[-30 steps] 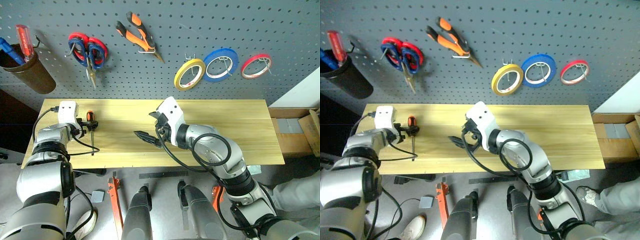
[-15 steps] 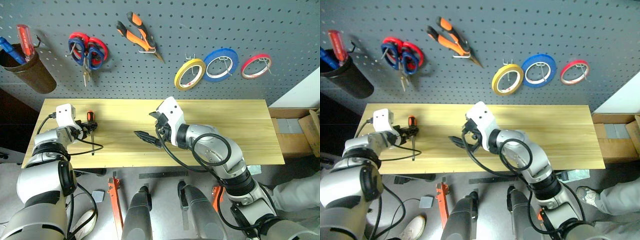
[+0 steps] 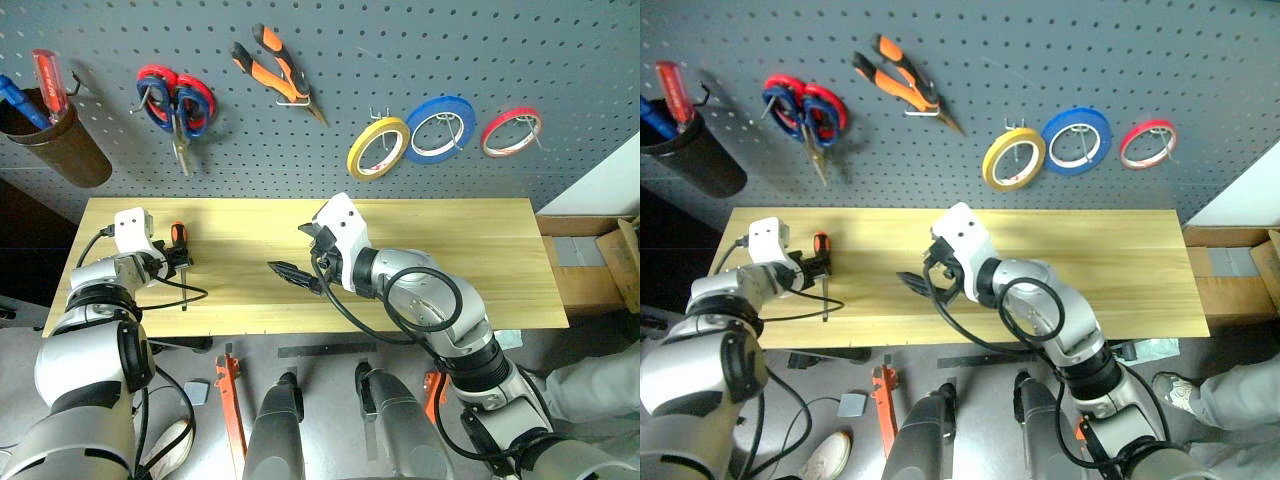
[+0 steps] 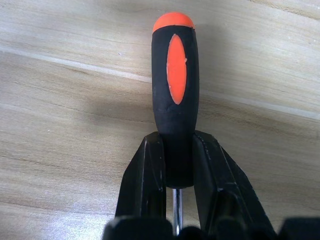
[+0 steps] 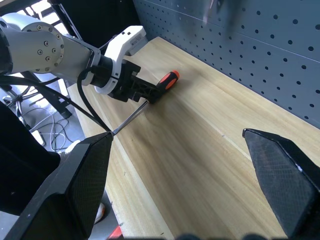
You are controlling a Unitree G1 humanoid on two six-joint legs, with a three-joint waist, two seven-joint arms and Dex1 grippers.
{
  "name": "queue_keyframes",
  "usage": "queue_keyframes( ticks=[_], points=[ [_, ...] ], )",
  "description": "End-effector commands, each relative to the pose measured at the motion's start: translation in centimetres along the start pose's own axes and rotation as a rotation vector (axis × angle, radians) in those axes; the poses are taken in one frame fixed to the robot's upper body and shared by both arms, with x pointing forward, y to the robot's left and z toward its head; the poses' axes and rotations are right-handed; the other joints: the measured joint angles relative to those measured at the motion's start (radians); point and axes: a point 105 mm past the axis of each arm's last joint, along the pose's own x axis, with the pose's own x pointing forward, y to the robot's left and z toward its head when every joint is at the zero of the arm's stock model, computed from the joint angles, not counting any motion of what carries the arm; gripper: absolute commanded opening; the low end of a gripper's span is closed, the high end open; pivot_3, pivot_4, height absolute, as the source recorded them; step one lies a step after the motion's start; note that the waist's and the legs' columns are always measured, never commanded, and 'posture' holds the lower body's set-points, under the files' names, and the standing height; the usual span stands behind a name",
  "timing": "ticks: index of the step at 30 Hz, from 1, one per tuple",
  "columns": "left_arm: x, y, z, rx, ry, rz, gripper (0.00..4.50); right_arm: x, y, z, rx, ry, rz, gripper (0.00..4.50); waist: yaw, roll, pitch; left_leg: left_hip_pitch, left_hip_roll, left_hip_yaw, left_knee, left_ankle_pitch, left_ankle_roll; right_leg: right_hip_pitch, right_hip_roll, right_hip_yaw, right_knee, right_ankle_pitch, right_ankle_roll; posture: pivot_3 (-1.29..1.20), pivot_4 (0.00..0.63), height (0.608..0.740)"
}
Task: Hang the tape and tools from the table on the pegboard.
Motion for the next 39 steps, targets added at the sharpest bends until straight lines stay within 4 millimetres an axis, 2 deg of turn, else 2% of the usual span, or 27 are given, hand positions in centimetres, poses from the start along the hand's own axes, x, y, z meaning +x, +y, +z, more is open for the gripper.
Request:
queue_keyframes(
  ticks=[1, 2, 4, 6, 8, 10, 13, 15, 17, 19, 24, 27, 31, 34, 39],
  points=[
    [-0.4, 0.7, 1.0, 0.039, -0.036, 0.036, 0.42, -0.1, 0.6, 1.5, -0.027, -0.064, 0.028, 4.5, 0.0, 0.0, 0.0, 0.0, 0.0, 0.0, 0.0, 0.0, 0.0, 0.0, 0.0, 0.0, 0.0, 0.0, 0.0, -0.04, 0.397, 0.74],
    [-0.4, 0.8, 1.1, 0.047, -0.046, 0.038, 0.42, -0.2, 0.6, 1.5, -0.022, -0.066, 0.033, 4.5, 0.0, 0.0, 0.0, 0.0, 0.0, 0.0, 0.0, 0.0, 0.0, 0.0, 0.0, 0.0, 0.0, 0.0, 0.0, -0.03, 0.389, 0.74],
    [-0.6, 0.7, 1.9, 0.282, -0.097, 0.04, 0.42, -0.9, 0.7, 2.2, 0.041, -0.11, 0.061, 4.5, 0.0, -0.001, -0.001, 0.0, 0.0, 0.0, 0.0, 0.0, 0.0, 0.0, 0.0, 0.0, 0.0, 0.0, 0.0, -0.03, 0.374, 0.74],
    [-0.6, -0.1, 2.1, 0.443, -0.123, 0.013, 0.42, -1.2, 0.7, 2.7, 0.097, -0.145, 0.079, 4.5, 0.001, -0.001, -0.001, 0.0, 0.0, 0.0, -0.001, 0.001, -0.002, 0.0, -0.001, 0.0, 0.0, 0.0, 0.0, -0.03, 0.356, 0.74],
    [-1.2, -2.6, 2.1, 0.498, -0.211, -0.066, 0.42, -2.4, 0.2, 4.2, 0.206, -0.234, 0.099, 4.5, 0.0, -0.001, -0.002, 0.0, 0.0, -0.002, -0.001, 0.002, -0.007, 0.0, -0.002, 0.0, 0.0, 0.002, -0.003, -0.02, 0.338, 0.74],
    [-2.4, -4.0, 1.7, 0.513, -0.274, -0.077, 0.42, -3.3, -0.1, 4.9, 0.277, -0.283, 0.116, 4.5, 0.003, -0.002, -0.005, -0.001, 0.002, -0.005, -0.003, 0.004, -0.011, 0.0, -0.009, -0.001, 0.002, 0.003, -0.005, -0.01, 0.315, 0.74],
    [-3.9, -5.4, 0.3, 0.517, -0.299, -0.073, 0.42, -4.0, -0.2, 5.0, 0.285, -0.288, 0.14, 4.5, 0.005, -0.006, -0.012, -0.003, 0.0, -0.008, -0.002, 0.004, -0.013, 0.001, -0.013, -0.004, 0.0, 0.003, -0.005, 0.0, 0.275, 0.74],
    [-5.9, -7.5, -0.9, 0.489, -0.338, -0.08, 0.42, -5.1, 0.1, 5.3, 0.297, -0.313, 0.173, 4.5, 0.005, -0.01, -0.019, -0.004, -0.002, -0.008, -0.002, 0.004, -0.012, 0.001, -0.014, -0.004, -0.001, 0.004, -0.004, 0.0, 0.257, 0.74],
    [-7.9, -8.8, -1.1, 0.457, -0.385, -0.056, 0.42, -5.7, 0.3, 5.6, 0.306, -0.337, 0.194, 4.5, 0.006, -0.011, -0.03, -0.006, -0.002, -0.009, -0.001, 0.002, -0.009, 0.001, -0.014, -0.004, -0.002, 0.004, -0.003, 0.01, 0.229, 0.74],
    [-9.1, -9.1, -0.2, 0.457, -0.431, -0.009, 0.42, -5.6, 0.0, 5.8, 0.316, -0.354, 0.183, 4.5, 0.007, -0.016, -0.043, -0.007, -0.003, -0.01, -0.001, 0.002, -0.009, 0.001, -0.015, -0.005, -0.002, 0.004, -0.003, 0.03, 0.208, 0.74],
    [-11.1, -8.6, 4.1, 0.403, -0.56, 0.102, 0.42, -4.5, -0.1, 6.3, 0.309, -0.401, 0.168, 4.5, 0.007, -0.019, -0.083, -0.005, -0.005, -0.016, 0.0, 0.007, -0.013, 0.004, -0.01, -0.015, -0.002, 0.003, 0.001, 0.06, 0.16, 0.74],
    [-13.1, -8.8, 7.4, 0.418, -0.674, 0.149, 0.42, -4.1, 0.1, 7.3, 0.293, -0.448, 0.18, 4.5, 0.005, -0.019, -0.105, -0.001, -0.004, -0.017, 0.0, 0.009, -0.012, 0.008, -0.008, -0.02, -0.002, 0.005, 0.002, 0.07, 0.128, 0.74],
    [-17.2, -8.5, 12.6, 0.497, -0.877, 0.284, 0.42, -4.0, 0.2, 8.7, 0.282, -0.516, 0.197, 4.5, 0.007, -0.021, -0.127, 0.001, -0.002, -0.019, 0.0, 0.011, -0.013, 0.011, -0.006, -0.022, -0.002, 0.006, 0.001, 0.08, 0.104, 0.74],
    [-19.5, -8.6, 15.4, 0.54, -0.997, 0.354, 0.42, -3.7, 0.0, 9.3, 0.279, -0.552, 0.192, 4.5, 0.009, -0.023, -0.147, 0.001, -0.001, -0.02, -0.001, 0.012, -0.014, 0.011, -0.006, -0.023, -0.002, 0.007, 0.001, 0.09, 0.084, 0.74],
    [-20.4, -8.8, 18.7, 0.574, -1.102, 0.343, 0.42, -2.8, 0.1, 10.2, 0.28, -0.599, 0.196, 4.5, 0.019, -0.023, -0.186, 0.001, -0.003, -0.019, -0.001, 0.012, -0.014, 0.013, -0.007, -0.023, -0.003, 0.009, -0.003, 0.11, 0.058, 0.74]
  ],
)
